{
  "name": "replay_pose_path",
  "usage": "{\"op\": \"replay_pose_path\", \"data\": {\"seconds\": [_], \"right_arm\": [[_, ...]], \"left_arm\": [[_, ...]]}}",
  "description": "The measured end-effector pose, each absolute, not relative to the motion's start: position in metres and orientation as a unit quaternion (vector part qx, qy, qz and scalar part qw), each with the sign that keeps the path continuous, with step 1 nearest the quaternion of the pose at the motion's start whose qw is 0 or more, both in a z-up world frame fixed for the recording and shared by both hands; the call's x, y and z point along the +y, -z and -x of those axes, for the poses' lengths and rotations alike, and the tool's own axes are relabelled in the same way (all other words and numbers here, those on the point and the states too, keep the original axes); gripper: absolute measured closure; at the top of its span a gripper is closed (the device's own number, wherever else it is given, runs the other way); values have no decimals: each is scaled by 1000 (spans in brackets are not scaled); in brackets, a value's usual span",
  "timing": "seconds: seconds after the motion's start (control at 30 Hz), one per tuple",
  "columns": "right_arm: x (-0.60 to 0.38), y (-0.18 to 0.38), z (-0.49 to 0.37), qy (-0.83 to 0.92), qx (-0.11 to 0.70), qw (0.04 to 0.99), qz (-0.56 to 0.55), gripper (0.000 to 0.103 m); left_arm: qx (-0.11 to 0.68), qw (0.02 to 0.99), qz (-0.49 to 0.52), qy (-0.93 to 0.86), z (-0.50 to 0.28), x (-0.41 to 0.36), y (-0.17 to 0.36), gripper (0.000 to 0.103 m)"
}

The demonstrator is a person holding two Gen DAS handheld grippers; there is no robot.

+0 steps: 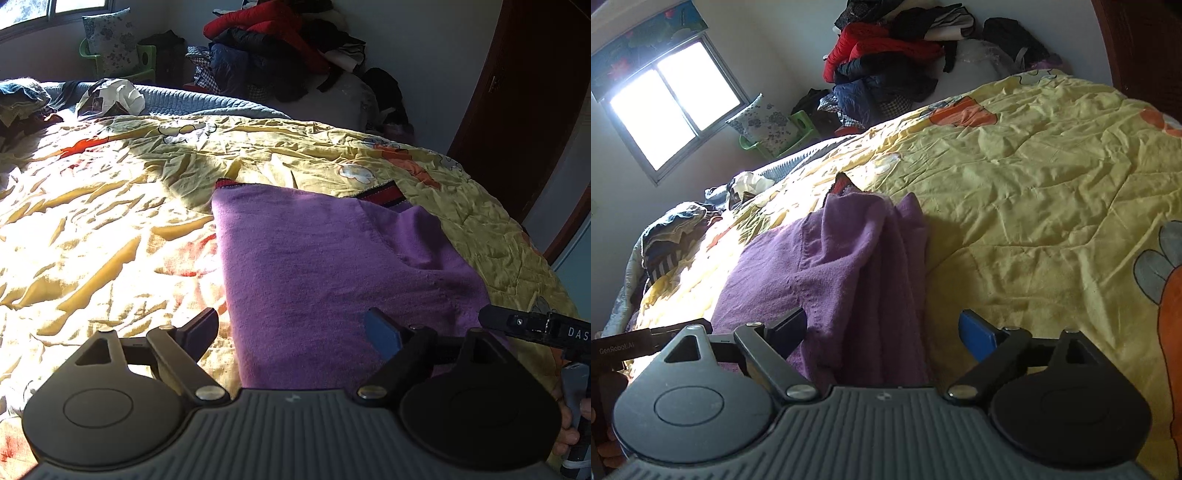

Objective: Fold small clothes
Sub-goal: 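Move both open grippers to the opposite side edge of the sweater, then grasp the opposite side edge with both grippers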

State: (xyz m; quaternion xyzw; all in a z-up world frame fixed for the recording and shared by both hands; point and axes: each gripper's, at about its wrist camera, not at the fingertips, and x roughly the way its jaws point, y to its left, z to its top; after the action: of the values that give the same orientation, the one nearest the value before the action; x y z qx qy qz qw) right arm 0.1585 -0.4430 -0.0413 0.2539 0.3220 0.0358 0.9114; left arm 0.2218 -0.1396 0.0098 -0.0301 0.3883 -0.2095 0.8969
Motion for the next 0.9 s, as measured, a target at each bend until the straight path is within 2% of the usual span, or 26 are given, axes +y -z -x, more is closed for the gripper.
{"op": "replay_pose_path", "data": {"seconds": [0.2, 0.33, 0.5, 0.6, 0.63, 0.67, 0.7, 0.73, 0.83, 0.9], "right_arm": [[-458, 53, -161, -105, 323, 896, -287, 13], [-461, 58, -178, -158, 323, 876, -322, 14], [-449, 61, -206, -204, 324, 861, -334, 13], [-437, 59, -221, -202, 331, 863, -325, 24], [-434, 59, -225, -197, 339, 861, -325, 38], [-433, 61, -228, -187, 356, 855, -329, 62], [-433, 63, -229, -181, 365, 849, -337, 67], [-435, 65, -228, -178, 363, 845, -350, 68], [-436, 69, -222, -166, 357, 836, -383, 72], [-435, 69, -217, -160, 352, 829, -403, 73]], "left_arm": [[455, 820, 196, 287, -235, -92, 29, 16], [453, 785, 286, 311, -247, -76, 45, 15], [437, 784, 280, 341, -256, -90, 50, 14], [430, 786, 288, 340, -258, -93, 52, 14], [428, 789, 283, 337, -258, -93, 51, 19], [429, 793, 276, 333, -257, -94, 50, 27], [431, 800, 260, 326, -257, -96, 49, 49], [436, 806, 242, 320, -257, -95, 48, 59], [434, 809, 239, 317, -257, -90, 45, 73], [422, 820, 226, 315, -256, -88, 35, 78]]}}
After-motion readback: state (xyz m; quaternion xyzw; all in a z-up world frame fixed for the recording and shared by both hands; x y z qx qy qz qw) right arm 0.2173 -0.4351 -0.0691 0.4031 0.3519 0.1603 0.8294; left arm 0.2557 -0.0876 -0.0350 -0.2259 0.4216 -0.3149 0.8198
